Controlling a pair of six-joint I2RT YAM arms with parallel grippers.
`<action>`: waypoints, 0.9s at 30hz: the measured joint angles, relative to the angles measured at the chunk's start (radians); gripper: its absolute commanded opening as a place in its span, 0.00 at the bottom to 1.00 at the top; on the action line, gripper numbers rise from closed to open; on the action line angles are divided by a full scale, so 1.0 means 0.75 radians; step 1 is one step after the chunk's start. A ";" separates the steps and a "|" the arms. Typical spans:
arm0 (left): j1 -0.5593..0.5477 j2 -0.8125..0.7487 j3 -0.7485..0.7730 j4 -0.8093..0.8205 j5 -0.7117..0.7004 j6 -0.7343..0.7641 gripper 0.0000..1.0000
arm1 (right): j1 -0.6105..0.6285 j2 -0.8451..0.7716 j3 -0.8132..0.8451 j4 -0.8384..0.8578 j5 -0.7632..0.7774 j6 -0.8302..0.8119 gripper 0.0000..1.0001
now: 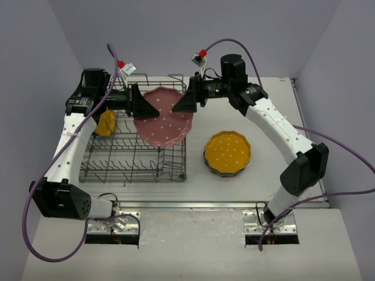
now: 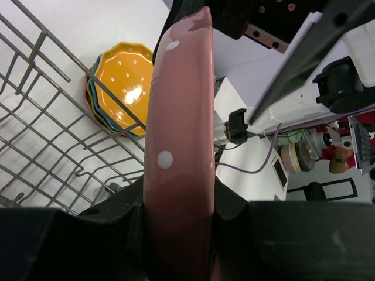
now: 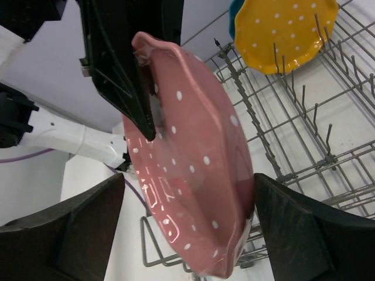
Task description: Unload the plates from the dish rack
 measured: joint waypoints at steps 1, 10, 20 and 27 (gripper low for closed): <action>-0.004 0.000 -0.002 0.008 0.002 -0.004 0.00 | 0.003 0.012 0.001 0.002 0.001 -0.001 0.55; -0.005 0.004 -0.003 0.066 0.069 -0.045 0.40 | -0.004 0.037 0.006 -0.014 -0.022 -0.027 0.00; -0.007 0.002 0.090 0.041 -0.120 -0.027 1.00 | -0.120 -0.102 -0.213 -0.087 0.011 -0.020 0.00; -0.005 0.005 0.205 -0.005 -0.301 0.016 1.00 | -0.561 -0.341 -0.467 -0.081 -0.082 0.013 0.00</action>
